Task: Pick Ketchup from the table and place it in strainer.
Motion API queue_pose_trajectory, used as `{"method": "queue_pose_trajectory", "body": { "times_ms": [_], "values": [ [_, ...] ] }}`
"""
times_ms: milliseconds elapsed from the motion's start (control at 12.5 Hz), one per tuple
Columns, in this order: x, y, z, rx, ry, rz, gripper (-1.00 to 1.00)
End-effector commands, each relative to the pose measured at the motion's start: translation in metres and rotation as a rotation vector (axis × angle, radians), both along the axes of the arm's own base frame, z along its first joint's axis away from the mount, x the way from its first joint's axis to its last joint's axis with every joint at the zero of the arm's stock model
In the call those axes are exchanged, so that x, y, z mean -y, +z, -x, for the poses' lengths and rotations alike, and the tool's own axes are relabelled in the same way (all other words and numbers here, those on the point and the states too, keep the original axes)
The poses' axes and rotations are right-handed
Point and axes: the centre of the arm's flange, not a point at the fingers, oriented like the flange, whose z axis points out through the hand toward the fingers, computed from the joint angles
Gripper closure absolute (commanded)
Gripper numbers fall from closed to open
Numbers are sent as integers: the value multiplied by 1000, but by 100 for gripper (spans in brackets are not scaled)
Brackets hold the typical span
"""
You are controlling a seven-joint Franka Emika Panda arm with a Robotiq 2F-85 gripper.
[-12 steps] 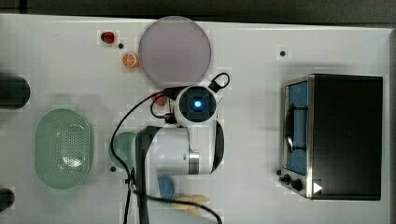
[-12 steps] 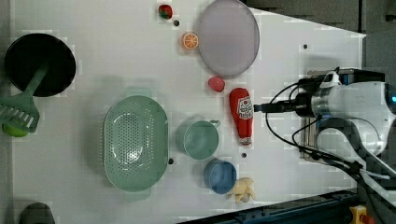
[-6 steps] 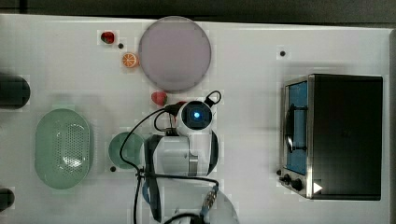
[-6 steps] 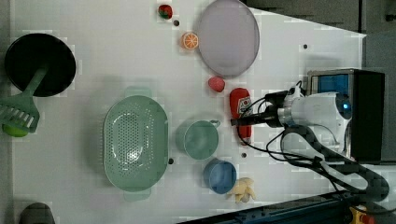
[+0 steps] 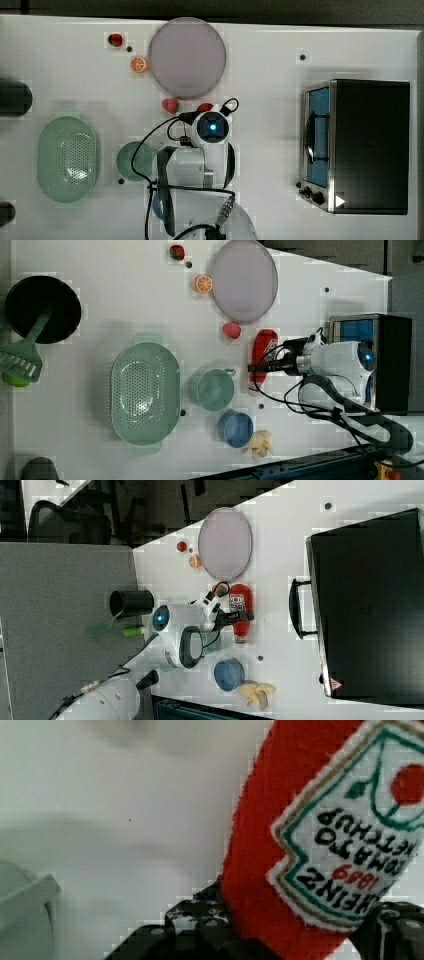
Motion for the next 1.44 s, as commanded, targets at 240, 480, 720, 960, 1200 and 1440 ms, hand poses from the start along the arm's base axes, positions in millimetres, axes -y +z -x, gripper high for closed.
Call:
{"method": "queue_pose_trajectory", "body": {
  "times_ms": [240, 480, 720, 960, 1200, 1440],
  "values": [
    [-18, 102, -29, 125, 67, 14, -25],
    [-37, 177, -30, 106, 87, 34, -25],
    [-67, 240, -22, 85, 34, 62, -25],
    [-126, 269, -8, 99, -52, 79, -25],
    [-192, 267, 16, 91, -149, 90, -25],
    [-250, 259, 43, 77, -240, 94, -25]
  ]
}}
